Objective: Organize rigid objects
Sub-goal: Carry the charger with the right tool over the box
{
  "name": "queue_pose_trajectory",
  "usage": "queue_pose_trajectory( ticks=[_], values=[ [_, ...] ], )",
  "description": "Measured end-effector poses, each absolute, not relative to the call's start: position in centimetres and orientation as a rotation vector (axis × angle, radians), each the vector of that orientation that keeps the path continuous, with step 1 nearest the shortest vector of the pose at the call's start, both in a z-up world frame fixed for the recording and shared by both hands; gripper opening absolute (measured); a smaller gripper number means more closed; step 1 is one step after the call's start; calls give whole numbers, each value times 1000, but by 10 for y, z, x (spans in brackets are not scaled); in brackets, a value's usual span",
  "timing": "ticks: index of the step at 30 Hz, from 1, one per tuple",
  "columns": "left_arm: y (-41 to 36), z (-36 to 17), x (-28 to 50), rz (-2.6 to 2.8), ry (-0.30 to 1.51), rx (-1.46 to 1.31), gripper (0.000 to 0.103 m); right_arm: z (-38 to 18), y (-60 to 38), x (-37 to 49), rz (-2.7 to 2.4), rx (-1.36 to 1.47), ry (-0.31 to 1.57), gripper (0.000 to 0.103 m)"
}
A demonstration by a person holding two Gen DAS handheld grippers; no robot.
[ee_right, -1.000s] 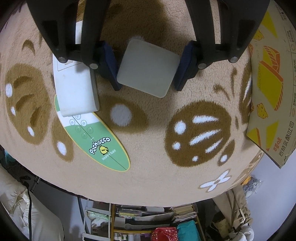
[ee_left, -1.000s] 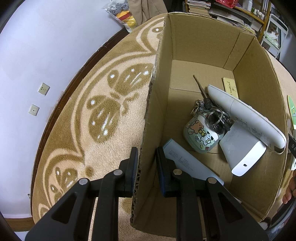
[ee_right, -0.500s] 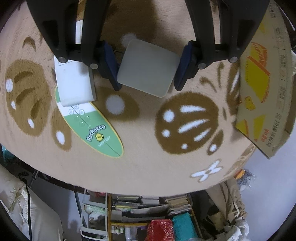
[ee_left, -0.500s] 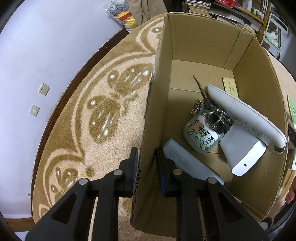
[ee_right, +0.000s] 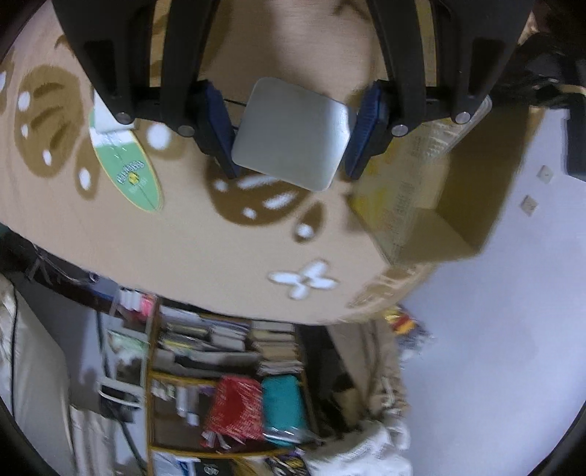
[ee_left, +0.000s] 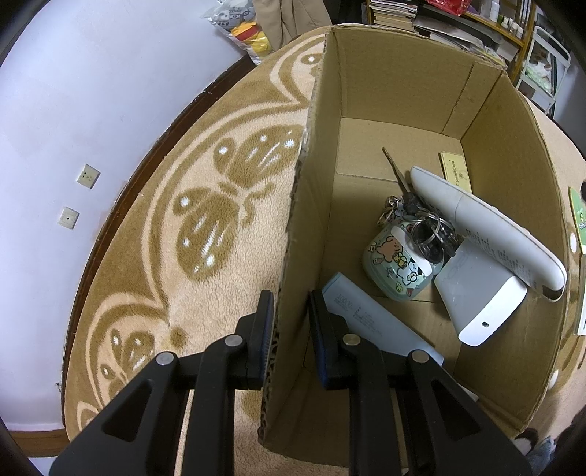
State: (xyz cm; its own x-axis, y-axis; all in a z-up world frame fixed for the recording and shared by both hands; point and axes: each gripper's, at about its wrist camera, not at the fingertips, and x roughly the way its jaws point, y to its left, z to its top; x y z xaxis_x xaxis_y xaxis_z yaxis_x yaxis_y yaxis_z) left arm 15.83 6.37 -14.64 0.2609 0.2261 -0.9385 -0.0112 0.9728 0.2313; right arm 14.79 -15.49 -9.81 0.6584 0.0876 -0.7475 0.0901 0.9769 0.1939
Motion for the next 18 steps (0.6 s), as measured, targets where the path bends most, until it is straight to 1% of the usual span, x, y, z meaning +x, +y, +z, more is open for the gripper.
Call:
queue_pose_trajectory(
  ticks=[10, 18],
  values=[
    [66, -146, 159, 160, 1300, 181, 19, -58, -94, 156, 156, 121, 768, 63],
    [67, -146, 159, 158, 1301, 177, 19, -63, -73, 163, 193, 95, 778, 63]
  ],
)
